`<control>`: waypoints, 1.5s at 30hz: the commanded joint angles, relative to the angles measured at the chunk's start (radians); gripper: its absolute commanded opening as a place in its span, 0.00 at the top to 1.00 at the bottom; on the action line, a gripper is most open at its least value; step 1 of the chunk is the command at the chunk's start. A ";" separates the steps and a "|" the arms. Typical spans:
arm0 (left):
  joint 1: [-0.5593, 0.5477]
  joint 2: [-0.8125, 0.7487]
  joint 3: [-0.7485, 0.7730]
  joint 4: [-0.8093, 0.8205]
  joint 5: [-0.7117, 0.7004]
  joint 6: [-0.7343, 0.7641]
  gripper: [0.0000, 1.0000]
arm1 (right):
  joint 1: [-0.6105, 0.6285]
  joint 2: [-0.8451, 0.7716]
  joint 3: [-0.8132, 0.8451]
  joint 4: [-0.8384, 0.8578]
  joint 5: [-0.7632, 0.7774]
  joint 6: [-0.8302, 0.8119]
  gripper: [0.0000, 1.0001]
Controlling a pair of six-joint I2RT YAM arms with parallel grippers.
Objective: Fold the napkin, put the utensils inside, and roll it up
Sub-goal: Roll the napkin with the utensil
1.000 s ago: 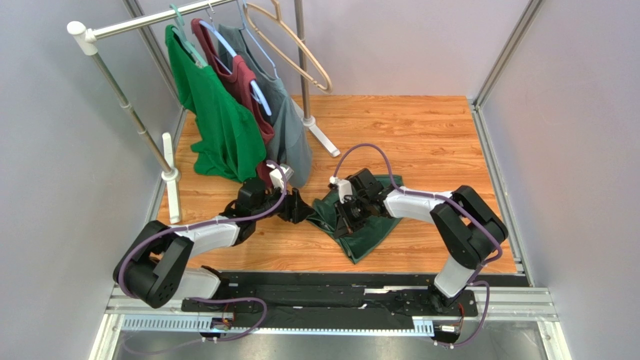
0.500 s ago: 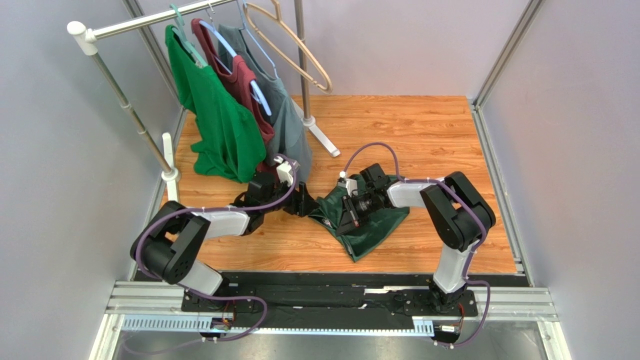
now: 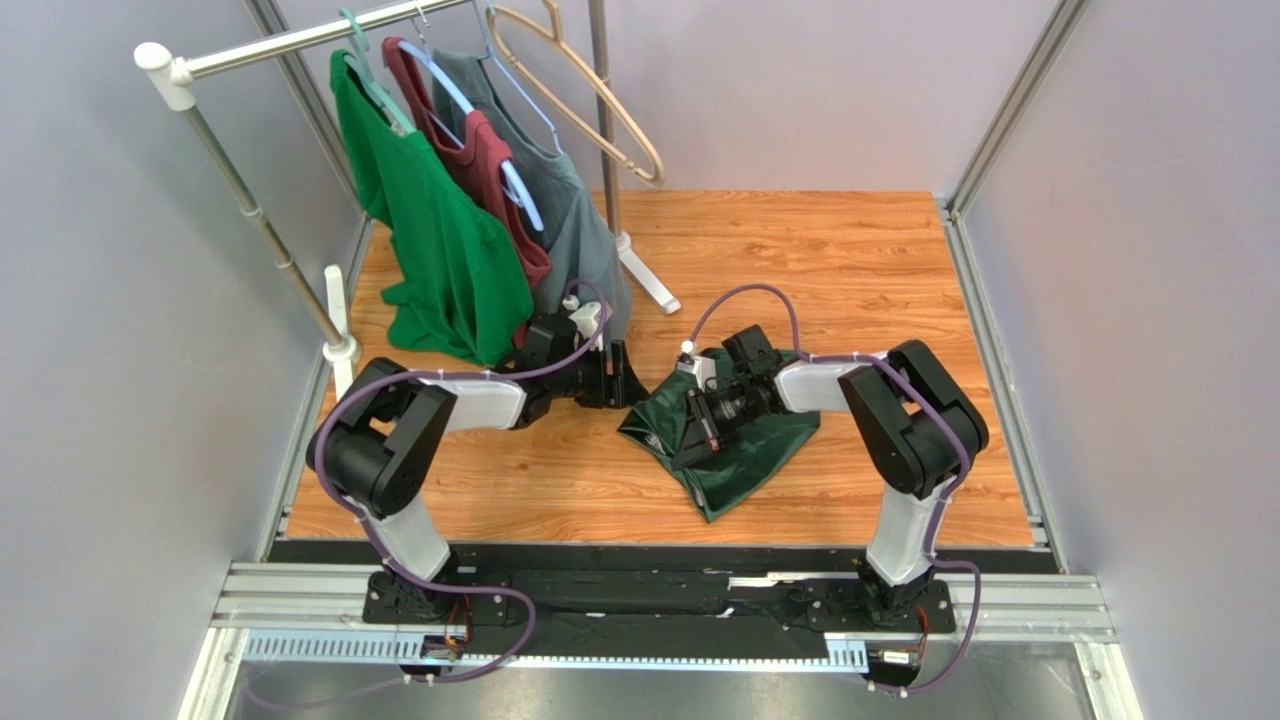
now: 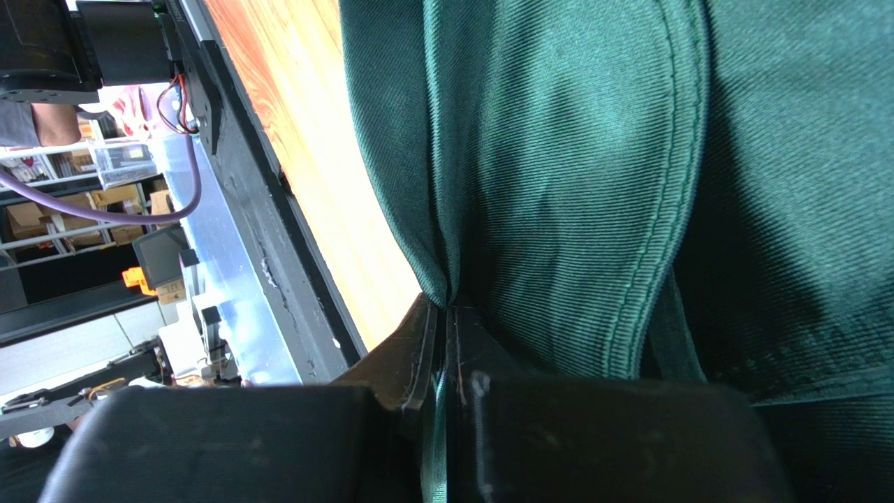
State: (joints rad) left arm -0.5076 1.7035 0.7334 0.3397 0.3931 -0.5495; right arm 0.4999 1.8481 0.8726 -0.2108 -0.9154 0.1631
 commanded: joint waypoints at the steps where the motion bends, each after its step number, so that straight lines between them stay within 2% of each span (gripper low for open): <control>1: 0.004 0.022 0.029 -0.067 0.049 -0.052 0.33 | -0.009 0.025 0.034 0.018 0.003 -0.023 1.00; 6: 0.004 0.050 0.046 -0.097 0.073 -0.056 0.38 | -0.011 0.023 0.034 0.019 0.006 -0.027 1.00; 9: 0.003 0.062 0.037 -0.082 0.107 -0.081 0.48 | -0.009 0.019 0.034 0.017 0.009 -0.027 1.00; 18: 0.003 0.050 0.041 -0.105 0.127 -0.104 0.88 | -0.008 -0.006 0.039 -0.004 0.036 -0.030 1.00; 19: 0.003 0.039 0.046 -0.116 0.127 -0.102 0.99 | -0.008 -0.007 0.045 -0.012 0.038 -0.031 1.00; 21: 0.003 0.025 0.060 -0.166 0.118 -0.095 1.00 | -0.001 -0.018 0.055 -0.030 0.058 -0.033 1.00; 23: 0.004 0.010 0.072 -0.223 0.105 -0.089 1.00 | 0.002 -0.030 0.072 -0.047 0.093 -0.034 0.95; 24: 0.004 0.007 0.089 -0.243 0.102 -0.084 1.00 | 0.003 -0.035 0.078 -0.071 0.101 -0.034 0.82; 26: 0.004 0.008 0.103 -0.289 0.110 -0.079 1.00 | 0.006 -0.046 0.094 -0.091 0.127 -0.036 0.71; 28: 0.004 0.019 0.118 -0.304 0.121 -0.078 1.00 | 0.012 -0.075 0.115 -0.120 0.148 -0.042 0.55; 31: 0.006 0.027 0.132 -0.332 0.125 -0.073 1.00 | 0.022 -0.113 0.152 -0.160 0.185 -0.042 0.49; 34: 0.009 0.028 0.136 -0.337 0.135 -0.073 1.00 | 0.067 -0.164 0.184 -0.203 0.292 -0.053 0.45; 37: 0.011 0.036 0.143 -0.335 0.147 -0.070 1.00 | 0.184 -0.203 0.192 -0.216 0.510 -0.083 0.43; 38: 0.011 0.038 0.143 -0.335 0.150 -0.070 1.00 | 0.216 -0.210 0.187 -0.207 0.627 -0.086 0.43; 41: 0.012 0.044 0.144 -0.337 0.153 -0.072 1.00 | 0.331 -0.224 0.158 -0.164 0.804 -0.085 0.42; 43: 0.012 0.041 0.144 -0.335 0.156 -0.072 1.00 | 0.362 -0.231 0.134 -0.130 0.875 -0.082 0.41; 45: 0.014 0.038 0.143 -0.335 0.155 -0.070 1.00 | 0.405 -0.248 0.120 -0.105 0.900 -0.089 0.36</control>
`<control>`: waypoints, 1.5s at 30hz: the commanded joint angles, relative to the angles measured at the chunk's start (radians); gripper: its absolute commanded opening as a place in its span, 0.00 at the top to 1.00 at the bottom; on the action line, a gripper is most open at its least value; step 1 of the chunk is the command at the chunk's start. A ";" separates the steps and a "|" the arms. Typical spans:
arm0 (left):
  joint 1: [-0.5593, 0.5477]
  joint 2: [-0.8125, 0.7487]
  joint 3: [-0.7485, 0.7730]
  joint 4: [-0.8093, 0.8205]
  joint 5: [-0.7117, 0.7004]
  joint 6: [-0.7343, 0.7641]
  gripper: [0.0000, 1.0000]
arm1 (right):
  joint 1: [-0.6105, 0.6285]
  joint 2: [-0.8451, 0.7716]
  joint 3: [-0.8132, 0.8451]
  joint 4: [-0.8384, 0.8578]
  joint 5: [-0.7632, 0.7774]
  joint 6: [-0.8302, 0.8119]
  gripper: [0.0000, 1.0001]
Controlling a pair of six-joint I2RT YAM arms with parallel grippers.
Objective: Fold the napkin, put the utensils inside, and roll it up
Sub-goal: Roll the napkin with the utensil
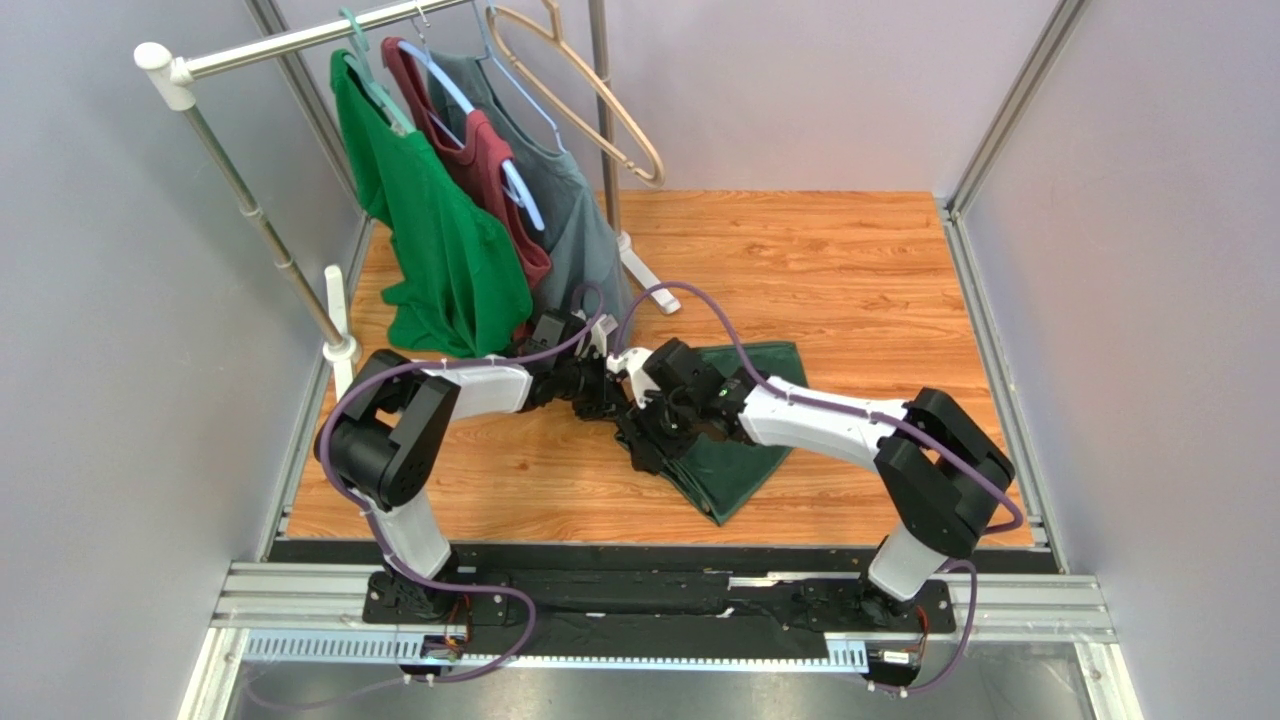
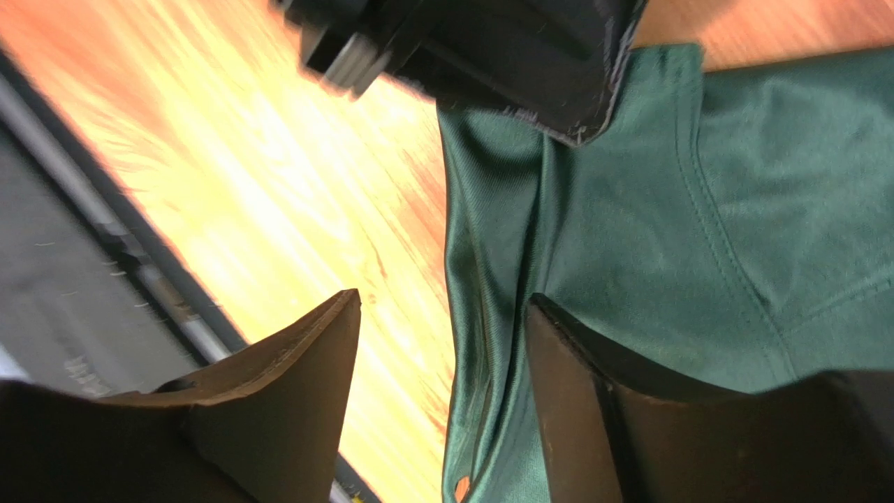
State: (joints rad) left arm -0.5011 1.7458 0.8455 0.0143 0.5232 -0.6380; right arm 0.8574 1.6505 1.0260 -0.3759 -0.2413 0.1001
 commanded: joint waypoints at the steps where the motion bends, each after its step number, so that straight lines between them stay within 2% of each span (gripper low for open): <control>1: 0.009 -0.008 0.030 -0.010 0.024 0.018 1.00 | 0.063 -0.055 -0.040 0.064 0.278 -0.031 0.36; 5: 0.010 -0.014 0.029 -0.011 0.026 0.020 1.00 | 0.133 -0.060 -0.073 0.080 0.405 -0.050 0.32; 11: 0.015 -0.017 0.027 -0.011 0.023 0.018 1.00 | 0.192 -0.044 -0.087 0.074 0.458 -0.054 0.32; 22: 0.018 -0.023 0.026 -0.011 0.018 0.029 1.00 | 0.198 -0.089 -0.098 0.009 0.476 0.033 0.35; 28: 0.018 -0.019 0.024 -0.005 0.024 0.026 1.00 | 0.195 -0.124 -0.126 0.000 0.468 0.078 0.40; 32: 0.018 -0.017 0.023 -0.005 0.026 0.027 1.00 | 0.195 -0.112 -0.118 -0.012 0.493 0.085 0.46; 38: 0.019 -0.028 0.018 -0.004 0.027 0.027 1.00 | 0.196 -0.087 -0.116 0.002 0.553 0.090 0.45; 45: 0.019 -0.029 0.021 -0.002 0.034 0.027 1.00 | 0.196 -0.054 -0.099 0.005 0.551 0.078 0.46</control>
State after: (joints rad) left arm -0.4885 1.7458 0.8455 0.0093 0.5312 -0.6235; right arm 1.0523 1.5791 0.9035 -0.3923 0.2832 0.1719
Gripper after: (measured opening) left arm 0.011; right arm 0.545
